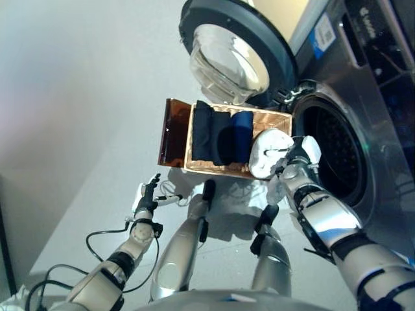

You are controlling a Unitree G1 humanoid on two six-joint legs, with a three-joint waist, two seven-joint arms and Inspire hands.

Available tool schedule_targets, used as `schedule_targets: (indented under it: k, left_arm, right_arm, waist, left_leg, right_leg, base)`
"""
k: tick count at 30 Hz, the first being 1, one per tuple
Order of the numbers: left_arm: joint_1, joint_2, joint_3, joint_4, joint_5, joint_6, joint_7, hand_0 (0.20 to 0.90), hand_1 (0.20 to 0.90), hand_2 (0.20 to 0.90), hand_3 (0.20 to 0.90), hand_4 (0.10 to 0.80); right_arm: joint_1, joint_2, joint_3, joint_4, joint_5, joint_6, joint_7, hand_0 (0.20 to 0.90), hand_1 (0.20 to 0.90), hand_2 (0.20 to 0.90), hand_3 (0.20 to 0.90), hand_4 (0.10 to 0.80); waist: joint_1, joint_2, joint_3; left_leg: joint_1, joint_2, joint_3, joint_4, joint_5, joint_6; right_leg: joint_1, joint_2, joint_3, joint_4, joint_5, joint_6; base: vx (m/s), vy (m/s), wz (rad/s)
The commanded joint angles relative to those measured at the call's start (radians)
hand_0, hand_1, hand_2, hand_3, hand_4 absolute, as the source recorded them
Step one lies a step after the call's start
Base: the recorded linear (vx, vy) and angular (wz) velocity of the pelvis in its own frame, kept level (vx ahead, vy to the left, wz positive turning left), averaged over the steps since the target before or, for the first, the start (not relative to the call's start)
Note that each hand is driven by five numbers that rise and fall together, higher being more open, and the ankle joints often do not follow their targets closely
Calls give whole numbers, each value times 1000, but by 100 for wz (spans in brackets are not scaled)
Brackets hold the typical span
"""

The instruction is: Pick up the clothes and place them into the washing machine

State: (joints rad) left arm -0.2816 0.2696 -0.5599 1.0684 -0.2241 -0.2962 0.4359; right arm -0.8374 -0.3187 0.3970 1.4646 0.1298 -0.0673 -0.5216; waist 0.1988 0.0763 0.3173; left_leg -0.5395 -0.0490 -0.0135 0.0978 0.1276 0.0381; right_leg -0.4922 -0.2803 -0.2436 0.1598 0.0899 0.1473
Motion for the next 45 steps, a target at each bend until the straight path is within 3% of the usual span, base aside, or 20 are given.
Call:
schedule_targets:
  k: [1,3,9,13,16,19,24,27,34,45]
  left_arm:
    - [7,-2,64,78,-14,-16,10,900,900,900,900,800]
    - [9,-5,74,91,-19,-17,4,900,900,900,900,800]
    - [42,-22,106,75,-61,-37,-36,900,900,900,900,800]
    - [66,-24,98,34,-68,-58,-52,900,900,900,900,800]
    - [39,-28,93,11,-107,-76,-60,900,900,900,900,800]
    - [18,-39,100,8,-146,-88,-62,900,900,900,900,800]
    - [11,-44,94,19,-149,-87,-65,900,900,900,900,800]
    - [13,-38,80,-2,-154,-89,-73,900,900,900,900,800]
    - [20,-22,53,-35,-164,-86,-96,900,900,900,900,800]
    - [22,-20,30,-24,-185,-76,-118,900,900,900,900,800]
  right_arm:
    - [44,-40,0,-74,96,-77,22,200,200,200,200,300]
    - [71,-36,-10,-93,114,-86,34,200,200,200,200,300]
    - [282,45,-149,-336,470,-205,154,200,200,200,200,300]
    - [337,85,-238,-375,677,-270,226,200,200,200,200,300]
    - [322,118,-301,-425,860,-339,283,200,200,200,200,300]
    - [297,137,-319,-489,935,-399,288,200,200,200,200,300]
    - [218,111,-322,-538,958,-464,279,200,200,200,200,300]
    - [146,84,-363,-590,976,-509,260,200,200,200,200,300]
    - [-52,-5,-409,-471,1028,-517,234,200,200,200,200,300]
    - [-305,-149,-428,-309,1120,-501,243,200,200,200,200,300]
  waist:
    - [-31,-22,-56]
    - [-39,-23,-63]
    - [-87,-6,-80]
    - [-99,17,-73]
    - [-119,41,-20]
    - [-136,52,15]
    - [-146,54,21]
    - [-147,72,24]
    - [-118,113,-6]
    - [-70,139,-41]
  left_leg:
    - [-23,-8,22,61,-112,-69]
    - [-8,-8,24,50,-109,-68]
    - [60,-6,59,21,-107,-65]
    - [63,1,70,35,-112,-64]
    - [-19,27,93,207,-169,-59]
    - [-88,65,99,396,-277,-73]
    - [-219,124,100,600,-362,-69]
    - [-286,126,90,655,-389,-57]
    - [-340,109,81,648,-398,-52]
    - [-359,73,66,530,-347,-56]
  right_leg:
    - [105,-34,13,-109,43,0]
    - [118,-36,15,-119,47,1]
    - [145,-42,44,-140,56,8]
    - [130,-37,60,-121,40,3]
    - [3,-7,117,59,-46,-35]
    - [-89,27,145,242,-150,-61]
    - [-243,71,162,430,-223,-84]
    - [-322,79,164,489,-240,-89]
    - [-396,72,179,525,-264,-91]
    - [-430,52,187,486,-253,-95]
  base:
    - [-44,30,-19]
    - [-17,18,-15]
    - [-8,-13,-21]
    - [-57,-11,-19]
    - [-156,-38,-30]
    - [-59,-75,-20]
    - [-70,-64,-25]
    - [-19,-46,-28]
    - [33,-8,4]
    - [48,-1,12]
